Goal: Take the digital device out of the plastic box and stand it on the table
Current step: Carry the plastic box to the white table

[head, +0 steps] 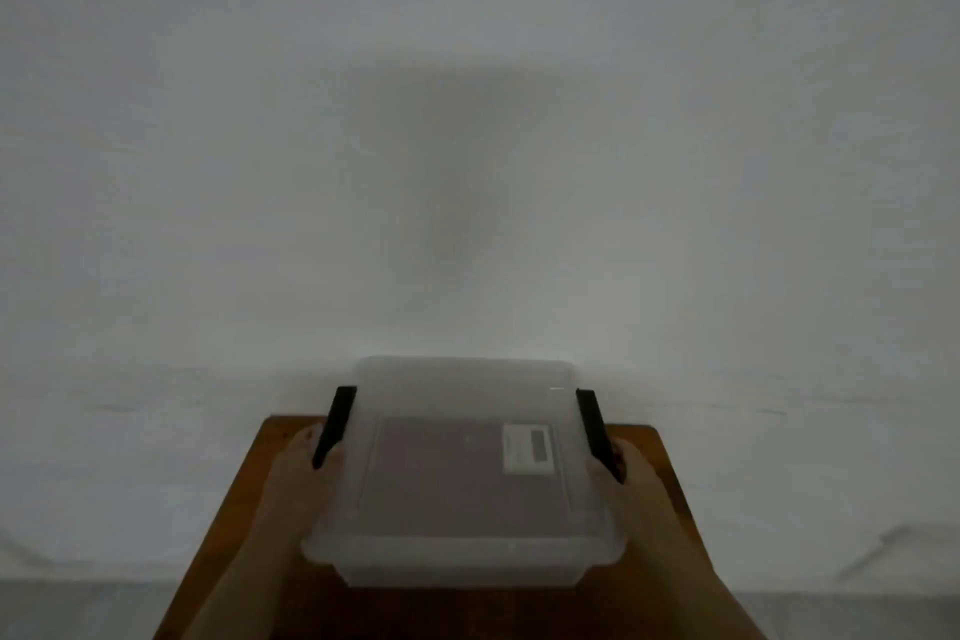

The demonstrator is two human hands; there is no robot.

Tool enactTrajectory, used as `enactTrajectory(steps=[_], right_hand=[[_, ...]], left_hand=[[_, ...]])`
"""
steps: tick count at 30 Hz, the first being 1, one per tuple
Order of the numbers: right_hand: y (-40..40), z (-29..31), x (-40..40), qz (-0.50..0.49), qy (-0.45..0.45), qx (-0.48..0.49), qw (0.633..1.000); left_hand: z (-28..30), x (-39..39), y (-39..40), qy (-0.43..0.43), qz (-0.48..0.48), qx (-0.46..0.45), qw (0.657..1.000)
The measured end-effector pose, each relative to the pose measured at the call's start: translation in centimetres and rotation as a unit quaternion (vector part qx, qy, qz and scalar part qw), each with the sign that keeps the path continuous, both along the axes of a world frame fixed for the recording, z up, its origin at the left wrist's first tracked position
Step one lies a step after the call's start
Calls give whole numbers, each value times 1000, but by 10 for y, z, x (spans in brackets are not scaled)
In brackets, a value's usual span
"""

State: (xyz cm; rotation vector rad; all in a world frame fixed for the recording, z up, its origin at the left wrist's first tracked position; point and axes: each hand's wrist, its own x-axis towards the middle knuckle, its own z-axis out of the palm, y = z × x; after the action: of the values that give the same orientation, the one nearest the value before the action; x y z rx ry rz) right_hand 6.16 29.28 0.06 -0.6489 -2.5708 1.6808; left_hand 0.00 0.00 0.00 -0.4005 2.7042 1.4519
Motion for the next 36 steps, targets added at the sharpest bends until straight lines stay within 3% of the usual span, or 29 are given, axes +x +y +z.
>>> enactTrajectory(steps=[2, 4, 9, 15, 21, 25, 29, 36], right_hand=[[-5, 1, -9, -10, -11, 19, 1000], [-12, -5, 1, -16, -14, 33, 999], [-16, 10, 9, -26, 26, 58, 998], [-73, 29, 19, 99, 68, 75, 990], [-210, 31, 56, 314, 64, 16, 947], [-326, 11, 106, 460, 25, 0, 888], [-438, -5, 162, 549, -4, -3, 836], [-609, -15, 244, 615, -20, -9, 788]], left_hand=[[0, -4, 7, -58, 15, 47, 997], [-4, 8, 8, -55, 10, 68, 996], [7, 35, 4, 10, 19, 51, 998], [25, 136, -47, 63, 213, 70, 972], [23, 281, -139, 93, 451, 97, 883], [6, 392, -198, 105, 589, 99, 795], [-11, 478, -254, 118, 679, 90, 719], [-13, 575, -360, 125, 753, 74, 642]])
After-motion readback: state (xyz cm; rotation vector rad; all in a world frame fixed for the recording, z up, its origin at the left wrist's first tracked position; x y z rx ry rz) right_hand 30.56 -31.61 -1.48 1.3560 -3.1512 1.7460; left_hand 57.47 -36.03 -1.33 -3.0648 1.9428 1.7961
